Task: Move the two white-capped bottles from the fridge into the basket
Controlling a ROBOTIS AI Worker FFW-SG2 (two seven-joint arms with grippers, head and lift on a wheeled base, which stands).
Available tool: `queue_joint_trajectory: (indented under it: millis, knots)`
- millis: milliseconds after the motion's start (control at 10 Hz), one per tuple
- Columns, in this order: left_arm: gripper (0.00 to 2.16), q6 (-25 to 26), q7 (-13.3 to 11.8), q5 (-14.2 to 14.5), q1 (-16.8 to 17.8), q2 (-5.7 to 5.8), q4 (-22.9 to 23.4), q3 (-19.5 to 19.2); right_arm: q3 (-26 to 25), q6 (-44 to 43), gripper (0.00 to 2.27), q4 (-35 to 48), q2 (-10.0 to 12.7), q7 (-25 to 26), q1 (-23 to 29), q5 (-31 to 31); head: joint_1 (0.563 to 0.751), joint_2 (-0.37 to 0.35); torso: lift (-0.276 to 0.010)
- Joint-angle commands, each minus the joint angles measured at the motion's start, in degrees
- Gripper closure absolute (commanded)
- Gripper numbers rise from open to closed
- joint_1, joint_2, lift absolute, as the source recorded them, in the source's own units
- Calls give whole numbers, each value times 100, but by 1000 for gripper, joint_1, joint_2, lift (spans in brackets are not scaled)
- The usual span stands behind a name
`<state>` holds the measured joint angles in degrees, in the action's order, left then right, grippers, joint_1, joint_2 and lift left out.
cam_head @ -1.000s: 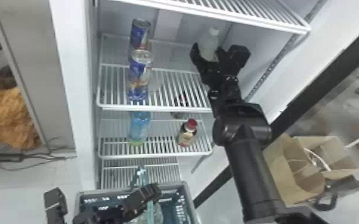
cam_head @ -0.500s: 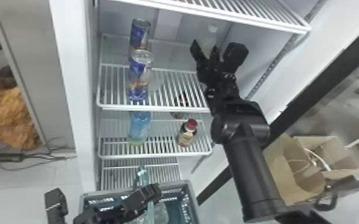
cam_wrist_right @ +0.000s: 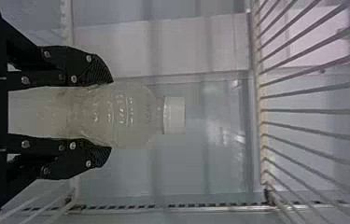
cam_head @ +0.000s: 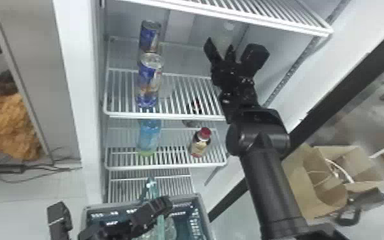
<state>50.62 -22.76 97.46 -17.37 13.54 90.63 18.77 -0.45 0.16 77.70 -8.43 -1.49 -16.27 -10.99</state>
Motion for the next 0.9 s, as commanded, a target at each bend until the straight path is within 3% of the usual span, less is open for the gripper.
queue_joint_trajectory:
  millis: [0, 200, 800]
  knots:
    - [1161, 0, 0, 1, -6, -1, 0, -3, 11, 26, 843, 295, -18, 0, 150, -55, 695, -350, 0]
    - [1162, 0, -9, 1, -6, -1, 0, -14, -12, 209, 843, 759, -54, 0, 460, -203, 695, -350, 0]
    - [1162, -14, -18, 1, -48, -10, 0, -26, -332, 1024, 843, 2995, -150, -176, 2091, -580, 695, -350, 0]
